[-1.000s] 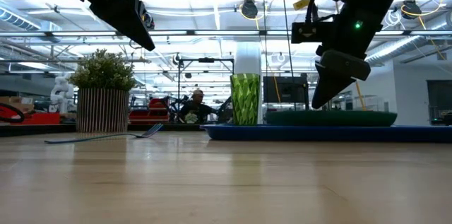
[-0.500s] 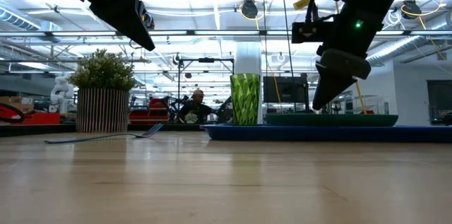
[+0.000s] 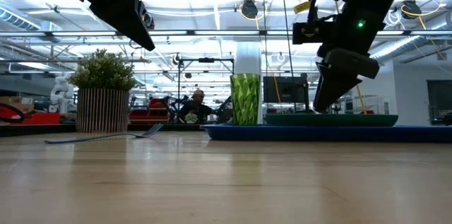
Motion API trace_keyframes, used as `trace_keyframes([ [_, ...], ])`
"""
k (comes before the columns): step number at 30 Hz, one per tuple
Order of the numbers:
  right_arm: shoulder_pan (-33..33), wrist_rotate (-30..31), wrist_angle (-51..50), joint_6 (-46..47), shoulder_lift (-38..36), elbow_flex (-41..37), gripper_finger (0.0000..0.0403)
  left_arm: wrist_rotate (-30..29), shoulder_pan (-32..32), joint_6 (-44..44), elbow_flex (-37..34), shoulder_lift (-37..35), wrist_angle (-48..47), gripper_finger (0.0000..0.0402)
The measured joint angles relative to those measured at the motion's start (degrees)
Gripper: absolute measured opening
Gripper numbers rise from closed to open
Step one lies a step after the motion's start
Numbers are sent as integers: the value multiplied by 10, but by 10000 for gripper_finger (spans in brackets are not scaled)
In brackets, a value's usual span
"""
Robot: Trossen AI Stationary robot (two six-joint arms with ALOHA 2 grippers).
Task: Pick and place plate/cup/fork/spoon on tray
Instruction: Put the green plate on the blue serving tray to the bottom right of the green cup
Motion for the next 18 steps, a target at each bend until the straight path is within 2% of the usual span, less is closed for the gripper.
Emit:
trace_keyframes([
  [18, 0, 20, -32, -8, 0, 0, 98, 0, 0, -1, 0, 0, 0, 19],
])
